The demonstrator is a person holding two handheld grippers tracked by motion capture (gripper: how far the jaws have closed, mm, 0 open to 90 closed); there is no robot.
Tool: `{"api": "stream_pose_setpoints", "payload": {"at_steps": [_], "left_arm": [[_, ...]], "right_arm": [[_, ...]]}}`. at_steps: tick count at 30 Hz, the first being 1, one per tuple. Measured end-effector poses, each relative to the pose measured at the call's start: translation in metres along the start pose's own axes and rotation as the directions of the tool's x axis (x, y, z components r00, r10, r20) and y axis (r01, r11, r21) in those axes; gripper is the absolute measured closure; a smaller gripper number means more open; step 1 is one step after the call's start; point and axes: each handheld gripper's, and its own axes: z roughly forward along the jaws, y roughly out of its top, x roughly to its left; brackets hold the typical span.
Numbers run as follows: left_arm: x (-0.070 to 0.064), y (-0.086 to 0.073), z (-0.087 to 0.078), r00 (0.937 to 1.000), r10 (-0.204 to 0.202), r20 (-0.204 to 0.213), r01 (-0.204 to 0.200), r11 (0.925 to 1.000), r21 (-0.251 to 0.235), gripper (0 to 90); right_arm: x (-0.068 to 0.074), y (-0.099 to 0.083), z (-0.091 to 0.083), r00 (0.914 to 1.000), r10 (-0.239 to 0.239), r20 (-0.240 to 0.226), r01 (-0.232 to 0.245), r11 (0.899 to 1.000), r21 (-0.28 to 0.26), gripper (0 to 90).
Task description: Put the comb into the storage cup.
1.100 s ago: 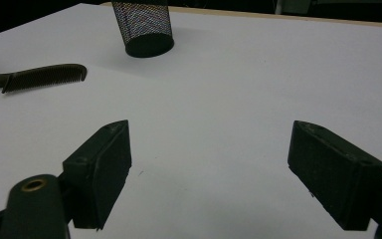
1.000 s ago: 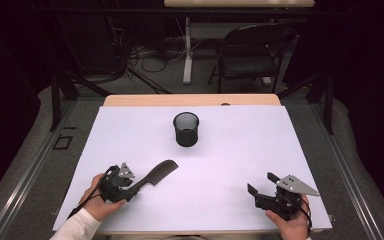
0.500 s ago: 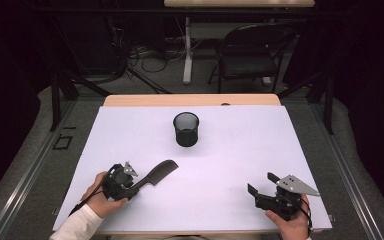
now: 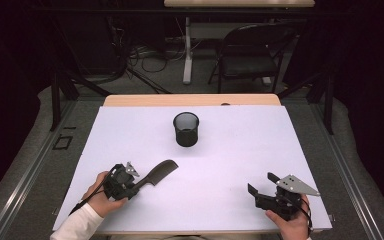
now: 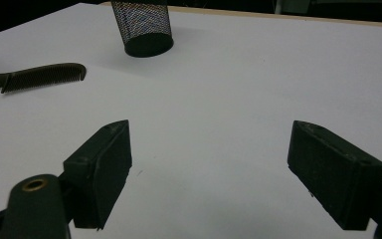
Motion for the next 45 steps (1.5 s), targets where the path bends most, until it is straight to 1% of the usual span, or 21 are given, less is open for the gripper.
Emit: {"api": "stream_pose_setpoints", "payload": {"at_steps": [9, 10, 16, 17, 23, 26, 28, 35, 43, 45], "left_arm": [[0.0016, 0.0002, -0.0002, 1.0000, -0.001, 0.004, 0.001, 1.0000, 0.004, 72.1], [0.0013, 0.0001, 0.0001, 0.9999, -0.011, 0.007, 0.011, 0.9999, 0.001, 72.2], [0.0019, -0.0001, 0.0001, 0.9999, -0.013, 0.010, 0.013, 0.9999, -0.001, 72.3], [0.0019, -0.0004, 0.0001, 0.9997, -0.020, 0.015, 0.020, 0.9998, -0.001, 72.3], [0.0033, -0.0008, 0.0000, 0.9994, -0.028, 0.021, 0.028, 0.9996, -0.006, 72.4], [0.0035, -0.0008, -0.0003, 0.9995, -0.026, 0.018, 0.026, 0.9996, -0.010, 72.4], [0.0034, -0.0008, -0.0003, 0.9992, -0.035, 0.017, 0.035, 0.9992, -0.019, 72.4], [0.0051, -0.0011, -0.0026, 0.9991, -0.039, 0.017, 0.039, 0.9988, -0.029, 72.4], [0.0054, -0.0008, -0.0050, 0.9989, -0.047, 0.008, 0.048, 0.9973, -0.056, 72.4], [0.0054, 0.0000, -0.0061, 0.9988, -0.049, 0.004, 0.049, 0.9969, -0.062, 72.4]], "right_arm": [[0.0000, 0.0000, -0.0001, 1.0000, -0.001, -0.001, 0.001, 1.000, 0.002, 17.5], [0.0000, -0.0001, 0.0002, 1.0000, -0.001, -0.001, 0.001, 1.000, 0.000, 17.5], [-0.0001, -0.0001, 0.0003, 1.0000, -0.001, 0.000, 0.001, 1.000, 0.000, 17.5], [-0.0001, -0.0001, 0.0003, 1.0000, -0.001, 0.000, 0.001, 1.000, 0.000, 17.5], [0.0000, -0.0001, 0.0003, 1.0000, -0.001, 0.000, 0.001, 1.000, 0.000, 17.5], [-0.0001, -0.0001, 0.0003, 1.0000, -0.001, 0.000, 0.001, 1.000, 0.000, 17.5], [-0.0001, -0.0001, 0.0004, 1.0000, -0.001, 0.000, 0.001, 1.000, 0.000, 17.5], [0.0000, -0.0001, 0.0006, 1.0000, 0.002, -0.001, -0.002, 1.000, 0.003, 17.5], [0.0005, -0.0003, 0.0011, 1.0000, 0.007, -0.001, -0.007, 1.000, 0.003, 17.5], [0.0001, -0.0003, 0.0012, 1.0000, 0.002, -0.001, -0.002, 1.000, 0.003, 17.5]]}}
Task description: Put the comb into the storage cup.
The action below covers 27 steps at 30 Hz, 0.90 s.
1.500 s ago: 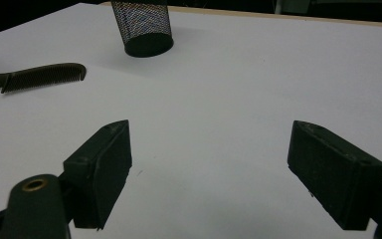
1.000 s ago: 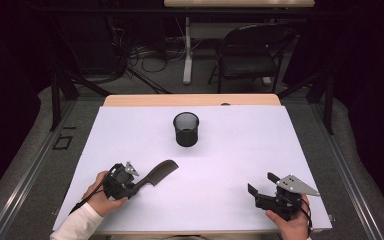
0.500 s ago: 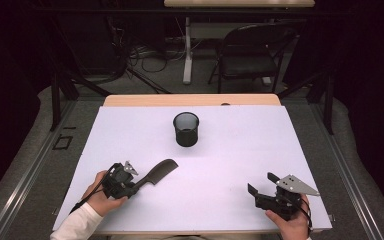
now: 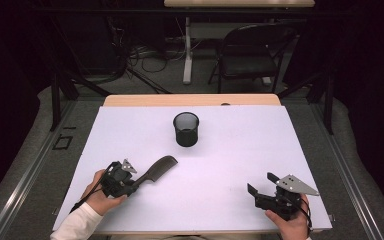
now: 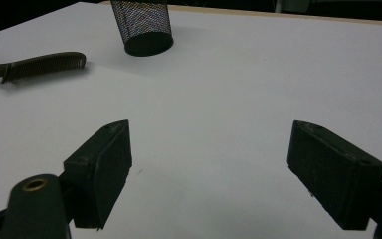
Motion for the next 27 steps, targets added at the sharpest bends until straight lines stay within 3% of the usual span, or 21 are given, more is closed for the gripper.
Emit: {"api": "stream_pose_setpoints", "payload": {"at_steps": [16, 27], "left_arm": [[-0.005, 0.011, -0.010, 0.9998, 0.009, -0.017, -0.010, 0.9976, -0.068, 72.5], [-0.008, 0.020, -0.022, 0.9996, 0.012, -0.026, -0.015, 0.9908, -0.134, 72.5]], "right_arm": [[0.000, 0.000, 0.000, 1.0000, 0.003, -0.001, -0.003, 1.000, 0.001, 17.5], [0.000, 0.000, 0.000, 1.0000, 0.003, -0.002, -0.003, 1.000, 0.000, 17.5]]}}
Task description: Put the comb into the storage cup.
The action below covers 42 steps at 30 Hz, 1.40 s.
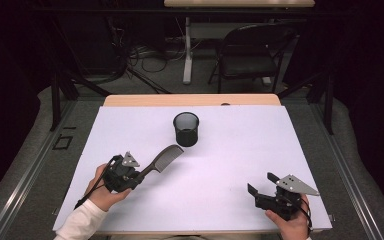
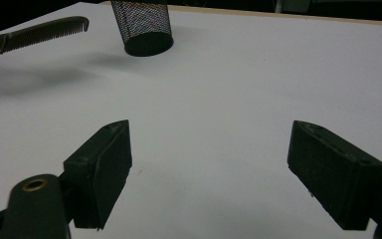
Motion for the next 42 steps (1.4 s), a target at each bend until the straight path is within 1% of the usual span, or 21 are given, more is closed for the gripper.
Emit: {"api": "stream_pose_setpoints", "payload": {"at_steps": [2, 7, 9, 20, 21, 22, 23, 24, 27, 28, 30, 31, 32, 34, 35, 36, 37, 39, 40, 41, 42], "left_arm": [[0.000, 0.003, -0.004, 1.0000, -0.004, -0.003, 0.004, 0.9997, -0.023, 72.5], [-0.001, 0.006, -0.007, 1.0000, -0.002, -0.003, 0.002, 0.9989, -0.047, 72.5], [-0.002, 0.009, -0.009, 1.0000, -0.006, -0.004, 0.006, 0.9976, -0.069, 72.5], [-0.005, 0.019, -0.015, 1.0000, 0.000, -0.005, -0.001, 0.9931, -0.117, 72.5], [-0.006, 0.021, -0.016, 1.0000, -0.001, -0.005, 0.000, 0.9917, -0.129, 72.5], [-0.006, 0.021, -0.016, 1.0000, -0.001, -0.005, 0.000, 0.9917, -0.129, 72.4], [-0.007, 0.024, -0.018, 1.0000, -0.004, -0.004, 0.003, 0.9896, -0.144, 72.5], [-0.007, 0.024, -0.018, 1.0000, -0.004, -0.004, 0.003, 0.9896, -0.144, 72.4], [-0.009, 0.029, -0.020, 1.0000, -0.004, -0.004, 0.003, 0.9857, -0.169, 72.5], [-0.009, 0.029, -0.020, 1.0000, -0.004, -0.004, 0.003, 0.9857, -0.169, 72.5], [-0.010, 0.032, -0.021, 1.0000, -0.004, -0.003, 0.003, 0.9819, -0.189, 72.5], [-0.010, 0.032, -0.021, 1.0000, -0.004, -0.003, 0.003, 0.9819, -0.189, 72.5], [-0.011, 0.035, -0.022, 1.0000, -0.005, -0.002, 0.005, 0.9797, -0.201, 72.5], [-0.011, 0.036, -0.023, 1.0000, -0.005, -0.003, 0.005, 0.9783, -0.207, 72.5], [-0.012, 0.038, -0.024, 0.9999, -0.010, 0.001, 0.010, 0.9756, -0.219, 72.5], [-0.012, 0.038, -0.024, 0.9999, -0.010, 0.001, 0.010, 0.9756, -0.219, 72.5], [-0.013, 0.040, -0.025, 0.9999, -0.017, 0.003, 0.017, 0.9718, -0.235, 72.5], [-0.013, 0.042, -0.025, 0.9999, -0.016, 0.001, 0.016, 0.9706, -0.240, 72.5], [-0.013, 0.044, -0.026, 0.9998, -0.021, 0.002, 0.020, 0.9664, -0.256, 72.5], [-0.013, 0.044, -0.026, 0.9998, -0.021, 0.002, 0.020, 0.9664, -0.256, 72.5], [-0.014, 0.047, -0.028, 0.9997, -0.023, 0.004, 0.023, 0.9627, -0.270, 72.5]], "right_arm": [[0.000, 0.000, 0.000, 1.0000, -0.004, 0.001, 0.004, 1.000, 0.000, 17.5], [0.000, 0.000, 0.000, 1.0000, -0.004, 0.000, 0.004, 1.000, -0.001, 17.5], [0.000, 0.000, 0.000, 1.0000, -0.003, 0.000, 0.003, 1.000, -0.001, 17.5], [0.000, 0.000, 0.000, 1.0000, -0.006, 0.000, 0.006, 1.000, 0.000, 17.5], [0.000, 0.000, 0.000, 1.0000, 0.002, -0.002, -0.002, 1.000, 0.002, 17.5], [0.000, 0.000, 0.000, 1.0000, 0.002, -0.002, -0.002, 1.000, 0.002, 17.5], [0.000, 0.000, 0.000, 1.0000, -0.006, -0.001, 0.006, 1.000, 0.000, 17.5], [0.000, 0.000, 0.000, 1.0000, -0.006, -0.001, 0.006, 1.000, 0.000, 17.5], [0.000, 0.000, 0.000, 1.0000, -0.001, -0.002, 0.001, 1.000, -0.001, 17.5], [0.000, 0.000, 0.000, 1.0000, -0.001, -0.002, 0.001, 1.000, -0.001, 17.5], [0.000, 0.000, 0.000, 1.0000, -0.007, -0.001, 0.007, 1.000, -0.001, 17.5], [0.000, 0.000, 0.000, 1.0000, -0.007, -0.001, 0.007, 1.000, -0.001, 17.5], [0.000, 0.000, 0.000, 1.0000, -0.002, -0.002, 0.002, 1.000, 0.000, 17.5], [0.000, 0.000, 0.000, 1.0000, -0.002, -0.003, 0.002, 1.000, -0.001, 17.5], [0.000, 0.000, 0.000, 1.0000, -0.006, -0.003, 0.006, 1.000, -0.002, 17.5], [0.000, 0.000, 0.000, 1.0000, -0.006, -0.003, 0.006, 1.000, -0.002, 17.5], [0.000, 0.000, 0.000, 1.0000, -0.001, -0.003, 0.001, 1.000, 0.000, 17.5], [0.000, 0.000, 0.000, 1.0000, -0.002, -0.003, 0.002, 1.000, -0.001, 17.5], [0.000, 0.000, 0.000, 1.0000, -0.006, -0.002, 0.006, 1.000, -0.001, 17.5], [0.000, 0.000, 0.000, 1.0000, -0.006, -0.002, 0.006, 1.000, -0.001, 17.5], [0.000, 0.000, 0.000, 1.0000, -0.006, -0.002, 0.006, 1.000, -0.001, 17.5]]}}
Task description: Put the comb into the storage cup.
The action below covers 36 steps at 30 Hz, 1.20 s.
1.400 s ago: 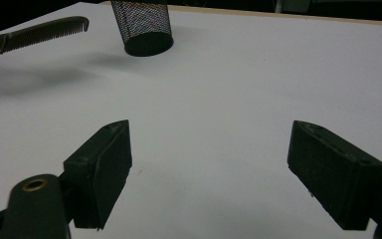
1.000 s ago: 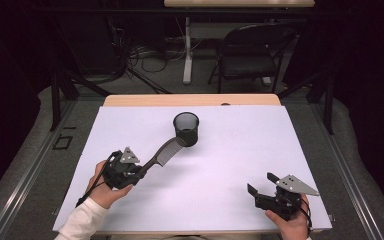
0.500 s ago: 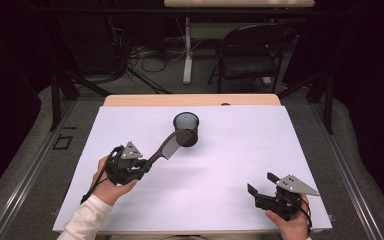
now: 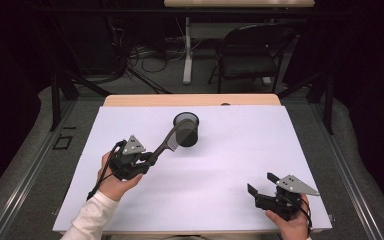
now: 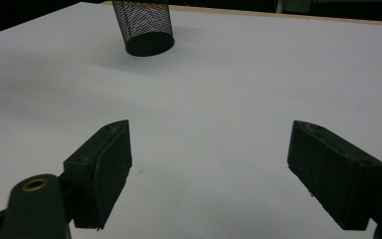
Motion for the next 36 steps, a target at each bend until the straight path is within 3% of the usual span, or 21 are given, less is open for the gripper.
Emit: {"api": "stream_pose_setpoints", "payload": {"at_steps": [12, 25, 36], "left_arm": [[-0.007, 0.014, -0.002, 1.0000, -0.005, 0.002, 0.005, 0.9962, -0.087, 72.5], [-0.015, 0.028, 0.001, 0.9998, -0.020, 0.009, 0.021, 0.9835, -0.180, 72.5], [-0.021, 0.030, 0.006, 0.9997, -0.021, 0.016, 0.024, 0.9766, -0.214, 72.5]], "right_arm": [[0.000, 0.000, 0.000, 1.0000, 0.001, -0.002, -0.001, 1.000, -0.002, 17.5], [0.000, 0.000, 0.000, 1.0000, 0.004, -0.002, -0.004, 1.000, 0.001, 17.5], [0.000, 0.000, 0.000, 1.0000, 0.005, -0.002, -0.005, 1.000, -0.001, 17.5]]}}
